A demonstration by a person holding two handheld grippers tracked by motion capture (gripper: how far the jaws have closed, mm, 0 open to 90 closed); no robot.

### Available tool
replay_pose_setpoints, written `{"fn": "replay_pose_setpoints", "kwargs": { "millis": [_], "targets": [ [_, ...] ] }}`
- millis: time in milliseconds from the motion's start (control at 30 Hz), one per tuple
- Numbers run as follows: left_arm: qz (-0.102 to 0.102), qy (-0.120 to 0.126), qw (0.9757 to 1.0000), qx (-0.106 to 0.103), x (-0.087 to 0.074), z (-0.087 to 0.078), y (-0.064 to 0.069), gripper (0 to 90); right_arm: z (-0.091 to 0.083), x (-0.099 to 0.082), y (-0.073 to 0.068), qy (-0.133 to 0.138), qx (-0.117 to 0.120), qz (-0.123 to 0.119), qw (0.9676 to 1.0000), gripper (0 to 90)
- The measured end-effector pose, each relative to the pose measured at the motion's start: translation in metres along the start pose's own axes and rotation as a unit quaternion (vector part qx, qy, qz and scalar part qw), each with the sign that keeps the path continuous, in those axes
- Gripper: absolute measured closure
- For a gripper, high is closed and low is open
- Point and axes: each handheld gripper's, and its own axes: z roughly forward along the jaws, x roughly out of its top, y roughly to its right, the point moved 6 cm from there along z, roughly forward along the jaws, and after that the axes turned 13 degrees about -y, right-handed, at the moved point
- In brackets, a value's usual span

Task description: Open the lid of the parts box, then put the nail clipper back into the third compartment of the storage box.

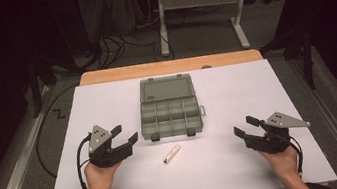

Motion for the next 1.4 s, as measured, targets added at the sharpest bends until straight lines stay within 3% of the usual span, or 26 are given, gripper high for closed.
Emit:
{"fn": "replay_pose_setpoints", "kwargs": {
  "millis": [100,233,400,733,933,1133,1400],
  "targets": [
    [-0.007,0.004,1.0,0.001,-0.003,-0.003,-0.001,34.9,-0.003,-0.003,-0.001,0.003,0.001,-0.001,1.0,36.3],
    [-0.021,-0.008,0.9997,0.004,-0.007,-0.005,-0.002,34.1,-0.006,-0.008,0.0,0.009,0.001,0.001,1.0,36.1],
    [-0.013,0.0,0.9999,0.007,-0.009,-0.006,0.001,34.8,-0.009,-0.014,0.003,0.017,-0.005,0.008,0.9998,36.2],
    [-0.009,-0.022,0.9997,0.0,-0.017,0.0,0.007,35.4,-0.006,-0.02,0.005,0.005,-0.008,0.009,0.9999,36.1],
    [-0.004,-0.027,0.9994,-0.021,-0.017,0.003,0.013,33.8,-0.005,-0.022,0.004,0.003,-0.009,0.007,0.9999,36.1],
    [0.01,-0.037,0.9988,-0.03,-0.014,0.008,0.019,33.4,-0.007,-0.023,0.003,0.005,-0.007,0.005,0.9999,36.0],
    [0.023,-0.066,0.996,-0.056,-0.007,0.016,0.027,34.3,-0.009,-0.024,0.001,0.009,-0.004,0.006,0.9999,35.7]
  ]
}}
